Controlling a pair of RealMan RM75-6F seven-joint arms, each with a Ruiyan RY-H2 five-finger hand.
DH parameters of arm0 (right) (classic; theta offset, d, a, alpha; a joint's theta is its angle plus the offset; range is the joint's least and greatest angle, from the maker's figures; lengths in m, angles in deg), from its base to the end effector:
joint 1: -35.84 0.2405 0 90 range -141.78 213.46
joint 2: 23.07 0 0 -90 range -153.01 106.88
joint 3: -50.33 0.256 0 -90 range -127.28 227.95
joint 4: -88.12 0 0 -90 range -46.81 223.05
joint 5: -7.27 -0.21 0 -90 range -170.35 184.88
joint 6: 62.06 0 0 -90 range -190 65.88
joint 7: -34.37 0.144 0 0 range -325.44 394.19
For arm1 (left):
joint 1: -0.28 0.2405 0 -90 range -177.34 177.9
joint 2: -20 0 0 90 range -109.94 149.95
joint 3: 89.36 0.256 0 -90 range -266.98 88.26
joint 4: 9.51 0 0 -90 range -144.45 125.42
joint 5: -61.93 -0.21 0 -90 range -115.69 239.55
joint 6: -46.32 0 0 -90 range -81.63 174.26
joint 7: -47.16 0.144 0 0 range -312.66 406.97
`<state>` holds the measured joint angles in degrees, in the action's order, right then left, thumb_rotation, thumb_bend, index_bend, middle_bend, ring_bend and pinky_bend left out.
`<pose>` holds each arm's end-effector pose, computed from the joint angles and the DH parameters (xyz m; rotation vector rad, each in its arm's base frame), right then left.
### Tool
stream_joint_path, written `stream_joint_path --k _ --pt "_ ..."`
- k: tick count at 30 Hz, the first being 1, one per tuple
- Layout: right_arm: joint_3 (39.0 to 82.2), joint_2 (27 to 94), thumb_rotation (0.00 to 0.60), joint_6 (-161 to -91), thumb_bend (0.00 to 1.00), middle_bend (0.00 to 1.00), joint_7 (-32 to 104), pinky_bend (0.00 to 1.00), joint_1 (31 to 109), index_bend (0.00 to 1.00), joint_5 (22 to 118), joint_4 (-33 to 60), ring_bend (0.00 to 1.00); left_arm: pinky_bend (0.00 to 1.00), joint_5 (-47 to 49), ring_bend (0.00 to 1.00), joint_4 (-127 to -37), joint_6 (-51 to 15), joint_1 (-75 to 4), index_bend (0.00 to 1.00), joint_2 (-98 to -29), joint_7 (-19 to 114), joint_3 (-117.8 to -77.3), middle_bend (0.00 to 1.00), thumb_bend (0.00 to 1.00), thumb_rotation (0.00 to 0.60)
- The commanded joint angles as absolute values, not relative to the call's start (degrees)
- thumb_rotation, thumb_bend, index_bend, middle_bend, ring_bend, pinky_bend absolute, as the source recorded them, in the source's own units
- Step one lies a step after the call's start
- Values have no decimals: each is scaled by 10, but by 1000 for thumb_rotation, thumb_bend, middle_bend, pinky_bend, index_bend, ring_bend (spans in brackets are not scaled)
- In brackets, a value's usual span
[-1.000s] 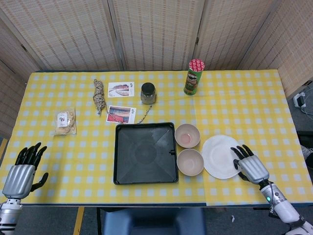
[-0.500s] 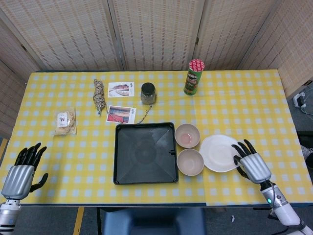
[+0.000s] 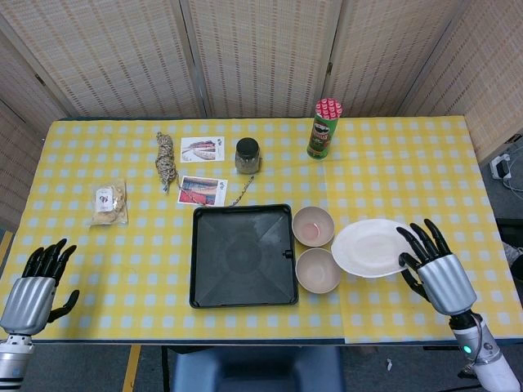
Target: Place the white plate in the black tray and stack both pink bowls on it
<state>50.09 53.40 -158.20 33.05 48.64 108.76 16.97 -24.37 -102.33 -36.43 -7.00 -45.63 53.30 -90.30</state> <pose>-0.2901 -0.2090 0.1202 1.6446 -0.4615 1.1075 -0.3034 0.1862 0.1395 -1.4837 -0.8701 -0.8410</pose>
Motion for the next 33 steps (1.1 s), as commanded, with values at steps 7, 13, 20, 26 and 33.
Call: stream_joint_path --k 7,13,20,26,33 --pt "511 513 600 -1566 483 189 249 0 535 674 1183 77 94 0 -234 0 -1029 -365 -68 0 -455 539 -908 0 410 600" --pt "536 562 600 -1468 483 184 241 0 610 674 1185 75 92 0 -230 0 -1033 -364 -66 0 -450 534 -908 0 411 600" --pt "550 647 600 -1397 482 174 289 0 686 674 1179 146 87 0 -221 0 -1038 -377 -58 0 -443 531 -913 0 410 600" --pt "554 716 600 -1377 483 171 313 0 722 674 1168 210 87 0 -222 0 -1044 -386 -51 0 -435 523 -914 0 410 600" --pt "557 773 600 -1358 483 158 333 0 756 642 1150 279 90 0 -223 0 -1043 -389 -48 0 -429 508 -914 0 410 600"
